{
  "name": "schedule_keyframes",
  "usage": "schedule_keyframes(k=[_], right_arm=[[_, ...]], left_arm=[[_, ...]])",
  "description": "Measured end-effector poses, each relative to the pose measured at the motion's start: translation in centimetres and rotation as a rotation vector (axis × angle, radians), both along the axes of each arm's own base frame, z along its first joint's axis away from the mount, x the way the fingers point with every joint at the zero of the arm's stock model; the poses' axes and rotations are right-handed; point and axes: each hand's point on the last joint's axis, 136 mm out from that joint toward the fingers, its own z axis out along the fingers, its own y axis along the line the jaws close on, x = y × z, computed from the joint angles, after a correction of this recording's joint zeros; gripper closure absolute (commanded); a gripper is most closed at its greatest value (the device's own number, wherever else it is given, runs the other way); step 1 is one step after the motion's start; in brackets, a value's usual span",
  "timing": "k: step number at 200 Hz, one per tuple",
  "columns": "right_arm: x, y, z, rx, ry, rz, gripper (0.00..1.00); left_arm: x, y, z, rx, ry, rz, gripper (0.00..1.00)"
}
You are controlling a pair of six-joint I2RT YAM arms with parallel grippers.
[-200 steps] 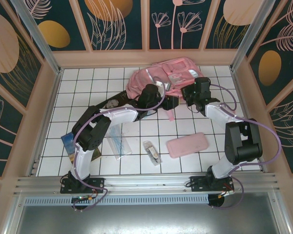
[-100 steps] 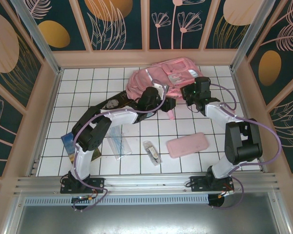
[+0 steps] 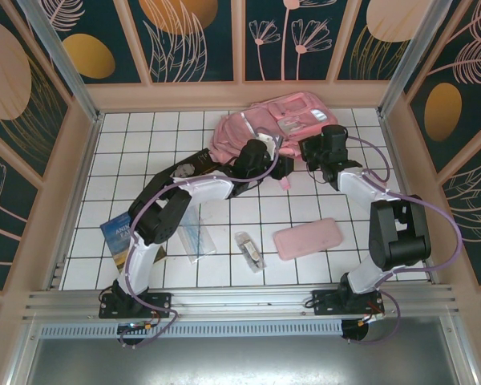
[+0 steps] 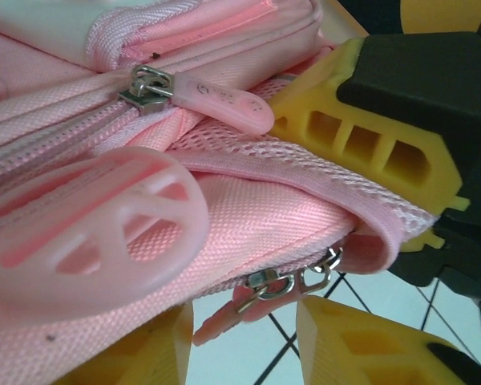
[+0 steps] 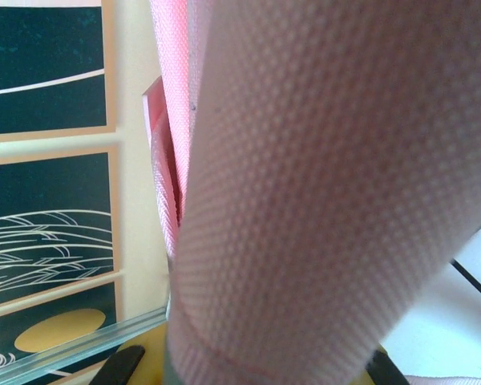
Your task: Pack the student bag
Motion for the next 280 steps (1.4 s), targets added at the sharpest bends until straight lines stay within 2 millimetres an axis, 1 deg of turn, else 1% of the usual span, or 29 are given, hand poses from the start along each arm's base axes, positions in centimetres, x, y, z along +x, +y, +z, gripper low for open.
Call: schedule_keyframes(k=[14,25,33,51,65,75,81,89,105,114,149,160,171,199,230,280], right_arm=[[0.0,0.0,0.0,0.003,0.001,0.0,1.0],[0.0,0.0,0.0,0.006,0.002,-0.001,1.0],[0.0,0.0,0.0,0.009,0.003,0.001,1.0],[0.0,0.0,0.0,0.014,0.004,0.006,1.0],[0.0,-0.1,0.1,0.022,0.003,0.006,1.0],[0.1,-0.2,0.2,0.028,0.002,0.001,1.0],[0.1,-0.3,0.2,0.032,-0.001,-0.002,1.0],[0.2,-0.4,0.2,0.04,-0.003,-0.009,1.0],[0.2,-0.6,0.1,0.048,-0.001,-0.013,1.0],[0.2,-0.6,0.1,0.052,0.0,-0.009,1.0],[0.0,-0.6,-0.2,0.061,0.009,0.003,1.0],[-0.1,-0.6,-0.3,0.065,0.014,0.009,1.0],[-0.3,-0.5,-0.6,0.065,0.022,0.017,1.0],[-0.6,-0.5,-0.9,0.057,0.03,0.04,1.0],[-0.9,-0.5,-0.8,0.023,0.023,0.063,1.0],[-1.2,-1.1,-0.6,-0.014,0.015,0.071,1.0]], left_arm=[[0.3,0.2,-0.1,0.012,-0.015,0.015,0.69],[0.4,0.2,-0.2,0.022,-0.029,0.024,0.69],[0.5,0.2,-0.2,0.028,-0.04,0.025,0.66],[0.5,-0.1,0.0,0.031,-0.074,0.011,0.54],[0.5,-0.4,0.2,0.026,-0.098,0.002,0.52],[0.6,-0.5,0.3,0.021,-0.11,0.001,0.54],[0.7,-0.6,0.3,0.021,-0.118,-0.001,0.58],[0.9,-0.7,0.2,0.021,-0.123,0.0,0.65],[1.4,-0.8,-0.3,0.026,-0.13,0.007,0.83],[1.5,-0.7,-0.7,0.033,-0.132,0.005,0.89],[1.6,-0.5,-1.2,0.035,-0.13,0.008,0.92],[1.4,-0.3,-1.3,0.035,-0.128,0.004,0.94],[1.1,-0.1,-1.6,0.04,-0.12,0.0,1.0],[0.4,0.8,-2.0,0.054,-0.104,-0.002,1.0],[-0.2,1.8,-2.1,0.06,-0.086,-0.011,1.0],[-0.9,3.0,-2.2,0.098,-0.035,-0.02,1.0]])
